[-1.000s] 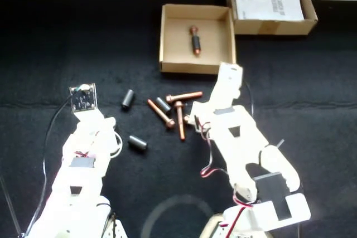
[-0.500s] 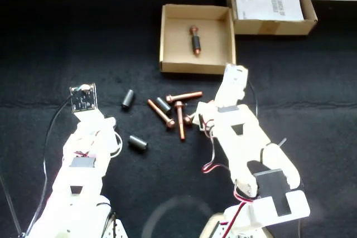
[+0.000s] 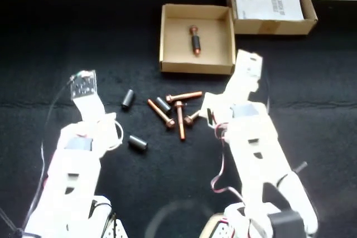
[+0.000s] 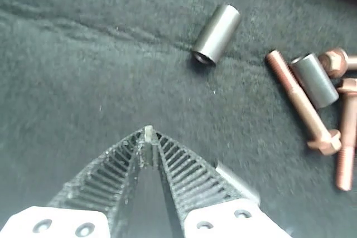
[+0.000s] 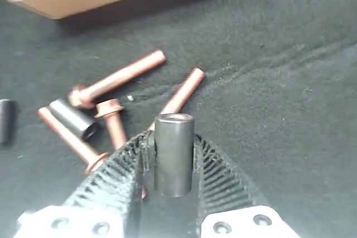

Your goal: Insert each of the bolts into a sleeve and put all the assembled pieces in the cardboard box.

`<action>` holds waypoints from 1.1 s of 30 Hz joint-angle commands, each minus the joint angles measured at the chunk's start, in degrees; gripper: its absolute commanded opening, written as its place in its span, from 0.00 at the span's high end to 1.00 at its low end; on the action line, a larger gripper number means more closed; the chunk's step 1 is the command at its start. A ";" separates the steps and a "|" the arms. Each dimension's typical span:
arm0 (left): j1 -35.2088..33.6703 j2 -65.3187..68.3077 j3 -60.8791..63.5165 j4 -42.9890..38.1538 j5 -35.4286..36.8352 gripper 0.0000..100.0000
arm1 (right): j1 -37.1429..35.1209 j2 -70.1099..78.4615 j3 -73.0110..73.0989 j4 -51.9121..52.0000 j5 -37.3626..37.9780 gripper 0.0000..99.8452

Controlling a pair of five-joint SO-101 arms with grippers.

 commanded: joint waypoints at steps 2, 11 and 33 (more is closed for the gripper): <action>0.92 3.91 -10.59 8.53 0.62 0.99 | 0.40 -10.86 -1.36 4.70 2.64 0.99; 6.64 9.63 -24.31 20.04 0.70 0.99 | 0.40 -28.09 -1.45 16.22 6.24 0.99; 24.04 34.59 -46.90 26.64 9.76 0.99 | 0.48 -55.78 -1.54 39.08 11.16 0.99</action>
